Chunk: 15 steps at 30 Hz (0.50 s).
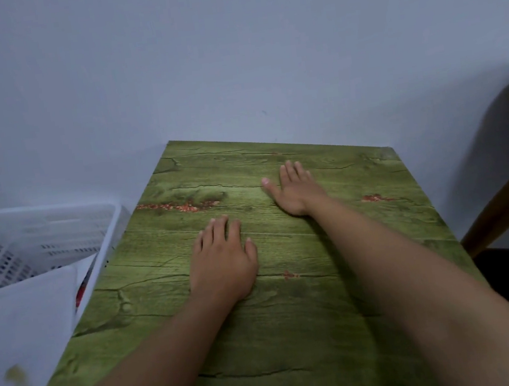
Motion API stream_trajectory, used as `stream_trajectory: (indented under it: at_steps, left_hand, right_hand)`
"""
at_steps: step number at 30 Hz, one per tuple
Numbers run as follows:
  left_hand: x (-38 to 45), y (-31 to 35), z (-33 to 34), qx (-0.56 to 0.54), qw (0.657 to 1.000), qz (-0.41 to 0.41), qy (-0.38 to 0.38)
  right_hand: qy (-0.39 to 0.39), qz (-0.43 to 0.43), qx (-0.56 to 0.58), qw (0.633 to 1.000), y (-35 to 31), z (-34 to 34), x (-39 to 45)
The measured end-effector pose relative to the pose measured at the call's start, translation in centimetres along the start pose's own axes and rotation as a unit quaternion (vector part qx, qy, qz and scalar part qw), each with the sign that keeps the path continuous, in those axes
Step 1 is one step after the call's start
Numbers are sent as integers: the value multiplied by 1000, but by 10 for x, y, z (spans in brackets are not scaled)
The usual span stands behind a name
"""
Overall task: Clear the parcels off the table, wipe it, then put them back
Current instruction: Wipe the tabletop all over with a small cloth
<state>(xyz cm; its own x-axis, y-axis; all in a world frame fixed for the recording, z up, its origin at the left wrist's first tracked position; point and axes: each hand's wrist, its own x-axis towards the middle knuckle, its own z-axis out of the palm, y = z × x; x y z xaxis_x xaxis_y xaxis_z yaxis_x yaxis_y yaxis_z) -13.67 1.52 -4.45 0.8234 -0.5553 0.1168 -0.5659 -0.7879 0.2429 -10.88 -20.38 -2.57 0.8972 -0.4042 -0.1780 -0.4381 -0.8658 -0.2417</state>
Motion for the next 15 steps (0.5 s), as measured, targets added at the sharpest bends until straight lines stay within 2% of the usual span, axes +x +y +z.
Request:
stream_trajectory:
  at_steps: [1,3,5,7,9,15]
  left_hand:
    - [0,0,0,-2,1000,2,0]
    - [0,-1,0,-2,1000,5,-9]
    - [-1,0,-2,4,1000,3,-22]
    - [1,5,-8,29,998,0,-47]
    - [7,12,-15,51,996,-5,-70]
    - [56,62,-6,-11,992,99,-80]
  right_hand:
    - [7,-24,39,999,0,-5,-5]
    - [71,-34,160,984,11,-17,-20]
    - [153,33,209,965,37,-19,-40]
    - [161,122,102,974,67,-9,-62]
    - [124,156,23,980,84,8,-77]
    - [150,144,13,978,83,14,-82]
